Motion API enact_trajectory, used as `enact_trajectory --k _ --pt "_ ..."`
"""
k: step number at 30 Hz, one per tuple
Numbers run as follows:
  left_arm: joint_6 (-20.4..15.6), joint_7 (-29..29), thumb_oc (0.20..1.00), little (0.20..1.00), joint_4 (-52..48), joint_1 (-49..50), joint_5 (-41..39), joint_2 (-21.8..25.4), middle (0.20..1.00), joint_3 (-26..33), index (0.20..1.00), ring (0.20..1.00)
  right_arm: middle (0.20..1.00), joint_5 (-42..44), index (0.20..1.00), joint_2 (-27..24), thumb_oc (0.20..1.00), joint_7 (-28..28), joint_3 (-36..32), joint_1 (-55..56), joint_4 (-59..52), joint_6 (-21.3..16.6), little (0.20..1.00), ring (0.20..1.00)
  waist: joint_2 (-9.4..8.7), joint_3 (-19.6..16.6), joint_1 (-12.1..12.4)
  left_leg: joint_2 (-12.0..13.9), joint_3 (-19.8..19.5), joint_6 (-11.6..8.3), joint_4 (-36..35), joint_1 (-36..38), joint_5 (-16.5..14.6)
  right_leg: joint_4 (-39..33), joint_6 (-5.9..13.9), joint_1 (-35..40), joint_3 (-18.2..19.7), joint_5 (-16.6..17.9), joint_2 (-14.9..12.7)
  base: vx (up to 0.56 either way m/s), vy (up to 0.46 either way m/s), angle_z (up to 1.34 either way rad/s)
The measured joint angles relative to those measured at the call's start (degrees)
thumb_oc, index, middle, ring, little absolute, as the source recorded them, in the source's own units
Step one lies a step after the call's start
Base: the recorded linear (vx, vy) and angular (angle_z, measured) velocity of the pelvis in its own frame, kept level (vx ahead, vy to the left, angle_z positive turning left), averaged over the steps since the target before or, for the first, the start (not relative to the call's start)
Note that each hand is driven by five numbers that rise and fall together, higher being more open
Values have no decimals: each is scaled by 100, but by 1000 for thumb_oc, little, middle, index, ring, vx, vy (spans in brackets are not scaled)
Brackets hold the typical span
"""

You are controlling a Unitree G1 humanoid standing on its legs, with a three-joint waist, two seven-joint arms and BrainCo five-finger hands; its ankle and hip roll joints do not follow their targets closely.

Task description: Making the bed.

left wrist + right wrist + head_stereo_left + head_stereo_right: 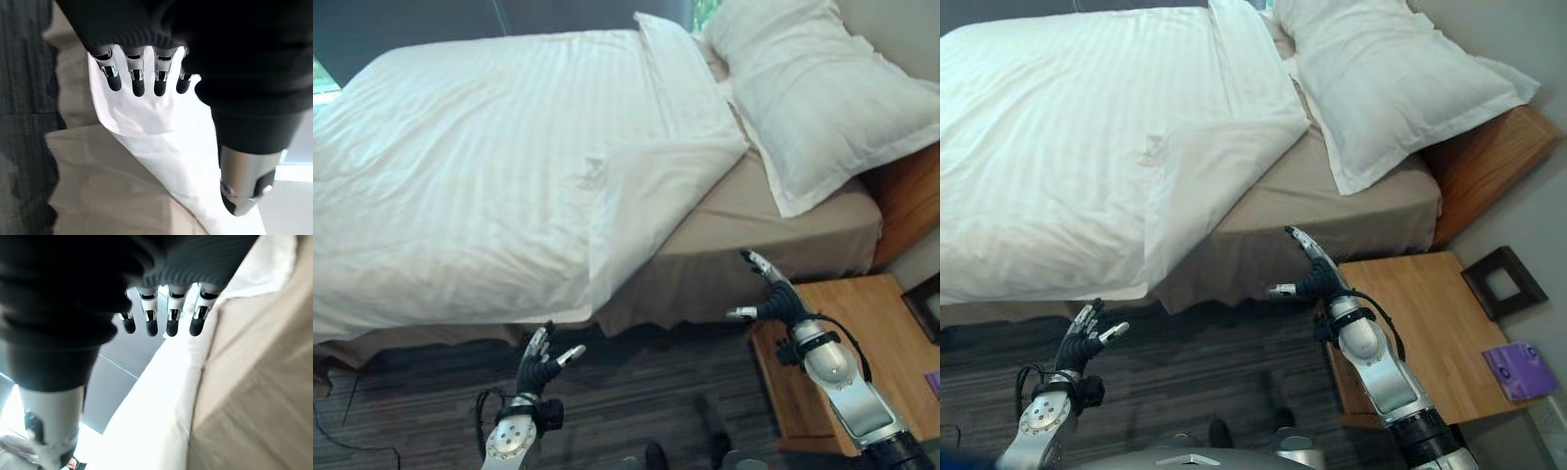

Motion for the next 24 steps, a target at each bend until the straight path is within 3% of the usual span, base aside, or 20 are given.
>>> enact_trajectory --k 5,7,8,9,10,11,13,15,16,18,19,20,21,22,23,24 --pt "-43 -2 1000 1000 -131 -182 -30 -12 1000 -34 1000 1000 1000 -1 1000 -18 1000 -4 163 -226 54 -16 1000 1000 -33 -23 42 129 -46 -130 248 -137 34 0 44 54 -58 -50 81 20 -112 9" --pt "-46 -5 1000 1000 -146 -297 -45 -7 1000 -28 1000 1000 1000 -3 1000 -38 1000 -6 184 -329 82 -16 1000 1000 -52 -4 81 209 -143 -275 714 -412 -32 -4 -88 49 -160 -129 100 81 -131 35" --pt "-49 -6 1000 1000 -138 -456 -46 -6 1000 -29 1000 1000 1000 -12 1000 -106 1000 -26 186 -435 151 -20 1000 1000 -157 63 114 262 -94 -409 1312 -806 -4 4 -169 73 -316 -147 37 81 -88 68" --pt "-65 -10 1000 1000 -125 -645 -48 7 1000 -21 1000 1000 1000 -36 1000 -206 1000 -44 163 -527 253 -21 1000 1000 -392 163 85 455 512 -806 1760 -1078 -167 -5 -253 124 -554 -138 -79 160 -32 105" --pt "-75 -9 1000 1000 -136 -703 -48 35 1000 7 1000 1000 1000 -46 1000 -288 1000 -63 129 -606 322 -8 1000 1000 -380 174 30 823 1191 -802 1895 -1215 -207 -5 -297 124 -762 -188 -80 166 39 91" --pt "-83 -8 1000 1000 -202 -653 -50 53 1000 18 1000 1000 1000 -47 1000 -394 1000 -131 101 -641 282 -8 1000 1000 -466 187 62 1176 1580 -832 1775 -1363 -184 32 -289 24 -821 -215 -59 210 43 48" --pt "-57 -31 1000 1000 -264 -472 -45 107 1000 63 1000 1000 1000 -68 1000 -414 1000 -151 94 -762 284 -17 1000 1000 -506 218 195 1360 1598 -848 1399 -1382 -195 2 -279 -48 -704 -221 -105 142 87 -12" --pt "-61 -185 1000 1000 -674 -76 -42 41 1000 155 1000 1000 1000 -270 1000 -477 1000 -163 -41 -881 236 -18 1000 1000 -420 197 162 1327 1523 -807 840 -1190 -162 1 -253 -191 -708 -233 -234 202 137 -12" --pt "-69 -246 1000 1000 -712 82 -41 -70 1000 164 1000 1000 1000 -276 1000 -499 1000 -174 -69 -943 254 -18 1000 1000 -325 153 128 1144 1409 -754 367 -918 100 57 -96 -187 -742 -159 -285 215 141 -3" --pt "-49 -254 1000 1000 -667 41 -40 63 1000 174 1000 1000 1000 -281 1000 -406 1000 -189 12 -998 264 -49 1000 1000 -473 148 165 946 1298 -686 260 -897 199 606 163 -447 -835 -361 -576 177 142 13" --pt "-47 -266 1000 1000 -671 29 -34 152 1000 173 1000 1000 1000 -291 1000 -374 1000 -186 30 -1005 268 -63 1000 1000 -526 136 175 893 1311 -683 224 -922 197 859 382 -467 -844 -462 -650 134 106 43" --pt "-48 -275 1000 1000 -702 -19 -11 383 1000 159 1000 1000 1000 -403 1000 -211 1000 -198 -5 -1083 284 -62 1000 1000 -645 200 174 691 1265 -584 185 -969 188 2626 799 -1183 -834 -398 -818 51 16 68" --pt "-46 -288 1000 1000 -814 -44 2 501 1000 155 1000 1000 1000 -449 1000 -151 1000 -248 3 -1186 279 -69 1000 1000 -636 316 90 804 1137 -324 479 -1075 172 3818 1155 -1856 -637 -266 -1005 149 -21 84" --pt "-47 -295 1000 1000 -842 94 4 577 1000 133 1000 1000 1000 -506 1000 -126 1000 -253 172 -1098 293 -88 1000 1000 -641 296 157 793 1234 -165 430 -937 284 4507 1157 -2148 -480 -330 -956 222 -120 87" --pt "-49 -304 1000 1000 -870 212 4 688 1000 132 1000 1000 1000 -504 1000 -93 1000 -327 128 -1130 324 -185 1000 1000 -658 297 216 772 1278 -311 257 -949 189 4384 1084 -2388 -586 -291 -706 372 -182 94" --pt "-65 -329 1000 1000 -864 248 -2 826 1000 130 1000 1000 1000 -497 1000 55 1000 -348 85 -1164 535 -206 1000 1000 -954 245 148 617 1197 -278 1035 -1203 -96 3698 848 -2430 -669 -356 -1029 504 -402 64"
